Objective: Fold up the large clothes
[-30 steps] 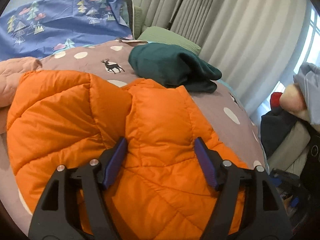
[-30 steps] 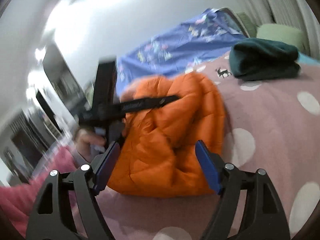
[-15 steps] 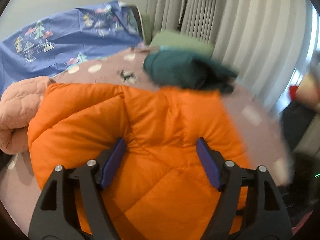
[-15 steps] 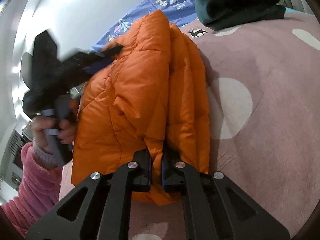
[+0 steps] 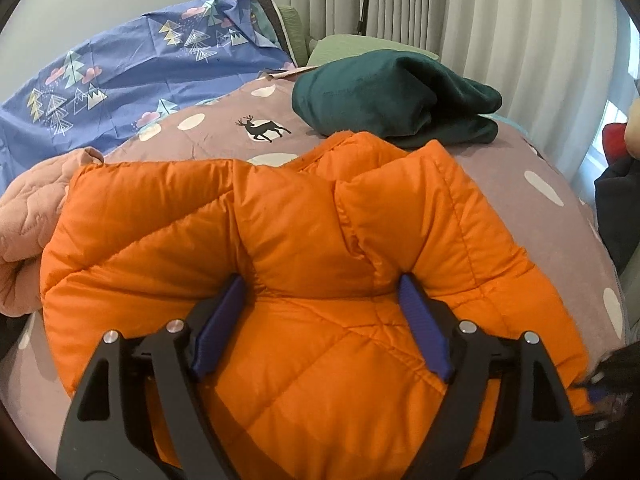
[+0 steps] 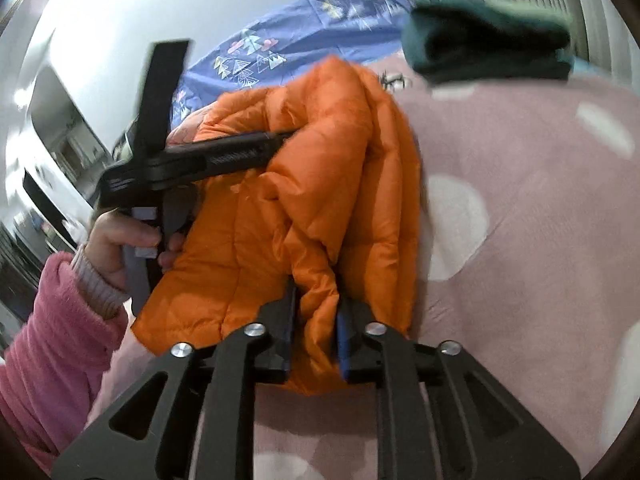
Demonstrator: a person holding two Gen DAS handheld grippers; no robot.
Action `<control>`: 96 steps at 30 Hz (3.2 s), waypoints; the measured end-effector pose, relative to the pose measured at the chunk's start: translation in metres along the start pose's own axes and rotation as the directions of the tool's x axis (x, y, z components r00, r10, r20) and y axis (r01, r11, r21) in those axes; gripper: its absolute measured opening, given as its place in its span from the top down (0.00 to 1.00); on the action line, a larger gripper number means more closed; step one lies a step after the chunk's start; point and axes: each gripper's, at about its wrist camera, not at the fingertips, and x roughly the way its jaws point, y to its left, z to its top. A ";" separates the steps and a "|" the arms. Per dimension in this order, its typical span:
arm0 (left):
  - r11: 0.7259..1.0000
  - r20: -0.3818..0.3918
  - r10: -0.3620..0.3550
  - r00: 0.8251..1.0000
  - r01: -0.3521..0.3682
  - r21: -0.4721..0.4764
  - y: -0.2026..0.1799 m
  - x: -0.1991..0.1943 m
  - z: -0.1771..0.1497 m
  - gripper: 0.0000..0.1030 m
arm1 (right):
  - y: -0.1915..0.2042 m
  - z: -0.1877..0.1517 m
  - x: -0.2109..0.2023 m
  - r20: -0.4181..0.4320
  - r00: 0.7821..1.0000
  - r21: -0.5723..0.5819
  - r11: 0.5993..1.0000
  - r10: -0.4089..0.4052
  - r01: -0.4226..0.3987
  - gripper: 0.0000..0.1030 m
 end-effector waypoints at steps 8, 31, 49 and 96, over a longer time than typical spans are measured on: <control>0.998 0.019 -0.045 0.999 0.046 -0.037 0.006 0.000 -0.001 0.22 | 0.039 0.038 -0.004 0.142 0.989 -0.190 0.980 -0.032 0.059 0.80; 0.941 0.115 -0.023 0.993 0.060 -0.332 0.118 -0.016 -0.032 0.62 | 0.002 0.015 0.064 -0.001 0.991 -0.113 0.984 -0.135 0.134 0.82; 0.952 0.146 -0.032 0.989 0.074 -0.296 0.118 -0.028 -0.041 0.62 | 0.048 0.134 0.084 0.089 0.982 -0.349 0.918 -0.167 0.188 0.63; 0.980 -0.047 0.079 0.996 -0.086 -0.181 0.113 0.020 -0.002 0.42 | -0.057 0.112 0.174 0.005 0.997 -0.089 0.993 -0.078 0.078 0.55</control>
